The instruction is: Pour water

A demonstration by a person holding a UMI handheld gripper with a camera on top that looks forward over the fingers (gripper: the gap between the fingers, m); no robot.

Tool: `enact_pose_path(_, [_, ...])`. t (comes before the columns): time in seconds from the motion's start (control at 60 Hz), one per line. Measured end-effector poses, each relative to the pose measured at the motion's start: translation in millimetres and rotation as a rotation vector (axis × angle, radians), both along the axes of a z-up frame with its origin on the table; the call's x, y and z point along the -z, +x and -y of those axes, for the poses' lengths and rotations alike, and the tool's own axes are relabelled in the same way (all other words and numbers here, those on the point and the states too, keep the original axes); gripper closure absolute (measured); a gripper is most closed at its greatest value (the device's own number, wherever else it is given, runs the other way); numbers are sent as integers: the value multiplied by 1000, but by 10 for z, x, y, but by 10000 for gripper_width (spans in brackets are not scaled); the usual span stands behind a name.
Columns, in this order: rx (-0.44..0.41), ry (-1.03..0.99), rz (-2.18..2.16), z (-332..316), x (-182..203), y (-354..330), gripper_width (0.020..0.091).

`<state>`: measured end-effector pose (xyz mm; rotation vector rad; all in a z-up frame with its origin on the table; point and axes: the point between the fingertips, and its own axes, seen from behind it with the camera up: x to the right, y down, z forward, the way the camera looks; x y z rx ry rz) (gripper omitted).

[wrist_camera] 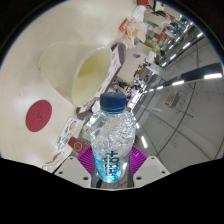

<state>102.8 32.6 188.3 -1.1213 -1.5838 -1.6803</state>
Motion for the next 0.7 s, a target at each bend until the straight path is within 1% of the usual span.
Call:
enact_pose_path(0.033, [-11, -8, 24, -11, 37, -22, 692])
enact_pose_path(0.133, [-8, -35, 48, 0, 107, -38, 693])
enact_pose_path(0.217, [-19, -36, 21, 9, 106, -73, 692])
enact_pose_path(0.283, [1, -39, -78, 29, 66, -54, 693])
enact_pose_path(0.4, [55, -20, -427, 92, -78, -31, 692])
enact_pose_path(0.467, [76, -28, -712, 104, -187, -41, 691])
enact_pose_path(0.567, [144, -18, -1090, 142, -271, -6, 691])
enact_pose_path(0.65, [202, -31, -1401, 135, -243, 18, 687])
enact_pose_path(0.7, [231, -44, -1562, 156, -154, 5, 687])
